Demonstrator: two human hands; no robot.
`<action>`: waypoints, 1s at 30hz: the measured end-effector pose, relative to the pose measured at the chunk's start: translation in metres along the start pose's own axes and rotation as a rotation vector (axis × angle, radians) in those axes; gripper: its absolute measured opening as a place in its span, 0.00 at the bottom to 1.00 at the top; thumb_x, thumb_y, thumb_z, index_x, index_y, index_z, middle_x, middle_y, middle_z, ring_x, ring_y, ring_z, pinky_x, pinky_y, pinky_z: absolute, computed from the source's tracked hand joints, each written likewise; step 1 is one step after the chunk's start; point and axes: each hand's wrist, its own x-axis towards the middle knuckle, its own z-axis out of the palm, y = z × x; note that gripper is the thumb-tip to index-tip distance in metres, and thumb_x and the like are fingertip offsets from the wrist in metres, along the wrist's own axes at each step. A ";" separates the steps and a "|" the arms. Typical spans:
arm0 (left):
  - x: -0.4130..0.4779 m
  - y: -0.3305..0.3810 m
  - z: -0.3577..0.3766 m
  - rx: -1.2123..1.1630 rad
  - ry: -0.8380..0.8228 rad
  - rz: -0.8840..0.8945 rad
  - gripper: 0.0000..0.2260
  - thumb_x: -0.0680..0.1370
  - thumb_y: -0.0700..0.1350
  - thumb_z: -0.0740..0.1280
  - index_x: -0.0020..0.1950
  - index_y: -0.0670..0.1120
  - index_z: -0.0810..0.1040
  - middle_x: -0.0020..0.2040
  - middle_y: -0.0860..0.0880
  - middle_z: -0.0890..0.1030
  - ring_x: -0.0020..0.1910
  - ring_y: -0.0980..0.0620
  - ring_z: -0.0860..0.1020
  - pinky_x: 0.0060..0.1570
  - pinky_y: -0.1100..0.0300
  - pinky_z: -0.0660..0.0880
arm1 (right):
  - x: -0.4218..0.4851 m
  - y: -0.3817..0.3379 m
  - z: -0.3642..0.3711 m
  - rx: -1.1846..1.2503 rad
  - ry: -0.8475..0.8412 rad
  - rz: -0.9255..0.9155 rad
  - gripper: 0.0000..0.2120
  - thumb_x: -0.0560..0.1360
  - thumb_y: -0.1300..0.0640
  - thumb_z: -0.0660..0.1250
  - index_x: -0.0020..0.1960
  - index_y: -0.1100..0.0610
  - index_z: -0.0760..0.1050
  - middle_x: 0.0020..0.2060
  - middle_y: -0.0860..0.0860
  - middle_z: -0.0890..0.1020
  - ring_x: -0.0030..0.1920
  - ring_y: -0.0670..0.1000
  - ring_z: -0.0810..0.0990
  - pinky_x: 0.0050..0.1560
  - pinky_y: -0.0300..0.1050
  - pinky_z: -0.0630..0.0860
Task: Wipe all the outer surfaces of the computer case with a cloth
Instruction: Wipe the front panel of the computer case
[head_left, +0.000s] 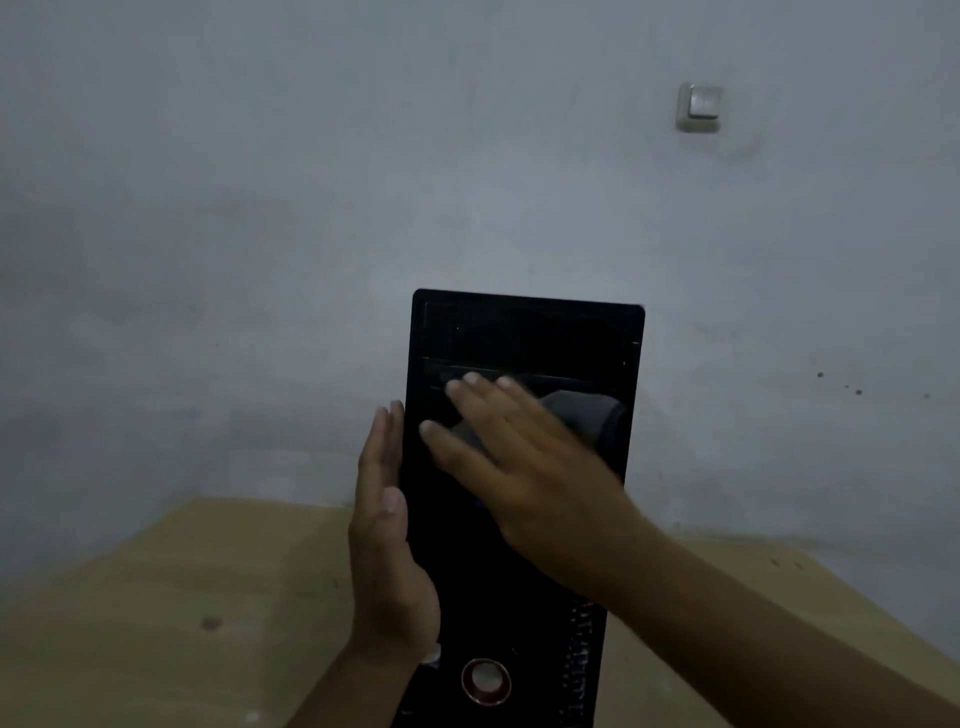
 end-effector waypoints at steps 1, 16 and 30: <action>0.000 0.000 0.001 -0.022 -0.012 -0.011 0.26 0.79 0.55 0.55 0.77 0.51 0.63 0.75 0.60 0.70 0.76 0.57 0.66 0.71 0.61 0.68 | -0.003 0.010 -0.005 -0.013 0.053 0.062 0.22 0.80 0.60 0.56 0.74 0.59 0.68 0.73 0.64 0.67 0.75 0.62 0.63 0.77 0.56 0.57; -0.010 0.002 0.013 0.099 -0.011 -0.103 0.36 0.78 0.69 0.56 0.81 0.53 0.58 0.80 0.55 0.63 0.79 0.53 0.60 0.76 0.40 0.60 | 0.093 -0.009 0.006 0.026 0.149 0.019 0.24 0.71 0.66 0.64 0.67 0.60 0.73 0.70 0.66 0.69 0.73 0.64 0.65 0.76 0.53 0.51; -0.023 -0.004 0.012 0.377 -0.090 0.023 0.27 0.82 0.49 0.54 0.80 0.55 0.52 0.81 0.65 0.52 0.80 0.62 0.49 0.79 0.58 0.51 | 0.013 0.073 -0.036 0.001 0.093 -0.134 0.30 0.71 0.64 0.72 0.72 0.58 0.71 0.75 0.60 0.66 0.76 0.58 0.62 0.76 0.59 0.60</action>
